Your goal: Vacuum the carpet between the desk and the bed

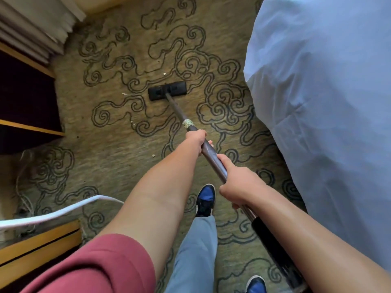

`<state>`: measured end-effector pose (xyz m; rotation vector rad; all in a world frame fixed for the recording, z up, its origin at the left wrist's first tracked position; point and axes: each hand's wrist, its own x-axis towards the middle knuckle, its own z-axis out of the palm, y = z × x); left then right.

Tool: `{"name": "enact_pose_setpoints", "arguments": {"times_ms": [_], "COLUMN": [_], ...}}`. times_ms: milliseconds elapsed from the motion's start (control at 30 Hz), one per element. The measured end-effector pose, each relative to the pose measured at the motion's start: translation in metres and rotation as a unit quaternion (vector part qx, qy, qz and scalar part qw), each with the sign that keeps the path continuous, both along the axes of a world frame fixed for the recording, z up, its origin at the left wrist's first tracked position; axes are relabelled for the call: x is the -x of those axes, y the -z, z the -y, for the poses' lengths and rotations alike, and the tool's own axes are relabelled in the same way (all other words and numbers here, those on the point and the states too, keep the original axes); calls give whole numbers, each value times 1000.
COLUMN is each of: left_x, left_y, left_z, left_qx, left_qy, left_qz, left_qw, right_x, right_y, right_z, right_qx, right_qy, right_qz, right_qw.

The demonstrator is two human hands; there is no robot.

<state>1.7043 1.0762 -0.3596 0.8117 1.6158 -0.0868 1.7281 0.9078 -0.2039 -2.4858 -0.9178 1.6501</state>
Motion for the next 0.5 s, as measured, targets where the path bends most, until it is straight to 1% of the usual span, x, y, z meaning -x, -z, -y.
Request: {"name": "enact_pose_setpoints", "arguments": {"times_ms": [100, 167, 300, 500], "left_x": [-5, -2, 17, 51], "left_y": [-11, -21, -51, -81], "left_z": [10, 29, 96, 203], "left_qx": [1, 18, 57, 88], "left_qy": [6, 12, 30, 42], "left_qz": [-8, -17, -41, -35], "left_qw": [1000, 1000, 997, 995], "right_x": [-5, -4, 7, 34], "right_y": [-11, -25, -58, -95], "right_z": [7, 25, 83, 182], "right_qx": [2, 5, 32, 40], "right_qy": [-12, -21, -35, -31], "right_qz": [7, 6, -13, -34], "right_qw": [1000, 1000, 999, 998]}}
